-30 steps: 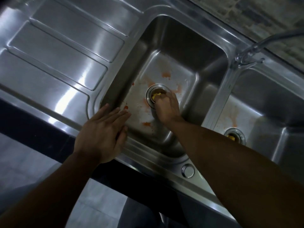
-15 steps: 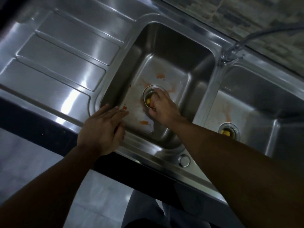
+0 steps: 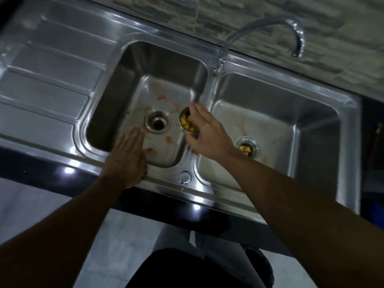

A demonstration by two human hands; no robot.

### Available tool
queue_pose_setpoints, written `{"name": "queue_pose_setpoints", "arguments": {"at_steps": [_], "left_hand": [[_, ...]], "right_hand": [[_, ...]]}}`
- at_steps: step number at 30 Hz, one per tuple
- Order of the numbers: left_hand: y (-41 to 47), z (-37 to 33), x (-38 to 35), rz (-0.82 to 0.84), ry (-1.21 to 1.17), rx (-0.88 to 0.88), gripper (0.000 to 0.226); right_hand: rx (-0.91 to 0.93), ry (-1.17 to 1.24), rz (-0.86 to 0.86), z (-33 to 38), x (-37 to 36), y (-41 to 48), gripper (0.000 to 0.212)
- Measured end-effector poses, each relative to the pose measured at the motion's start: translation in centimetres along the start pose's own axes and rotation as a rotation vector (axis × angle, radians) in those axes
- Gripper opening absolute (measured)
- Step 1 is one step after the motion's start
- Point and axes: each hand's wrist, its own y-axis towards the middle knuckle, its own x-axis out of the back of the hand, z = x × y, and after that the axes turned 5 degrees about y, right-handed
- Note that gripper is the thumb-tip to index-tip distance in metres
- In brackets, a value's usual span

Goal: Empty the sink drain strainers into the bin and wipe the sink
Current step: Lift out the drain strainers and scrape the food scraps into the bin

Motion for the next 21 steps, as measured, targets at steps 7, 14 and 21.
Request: {"name": "queue_pose_setpoints", "arguments": {"at_steps": [7, 14, 21], "left_hand": [[2.9, -10.8, -4.3, 0.016, -0.023, -0.175, 0.062], [7.6, -14.8, -5.0, -0.071, -0.046, -0.102, 0.061], [8.9, -15.6, -6.8, -0.185, -0.011, -0.068, 0.057]], "right_hand": [[-0.195, 0.03, -0.041, -7.2, 4.0, -5.3, 0.081], [-0.306, -0.002, 0.077, -13.1, 2.9, -9.5, 0.084], [-0.295, -0.041, 0.2, -16.5, -1.1, -10.5, 0.082]]}}
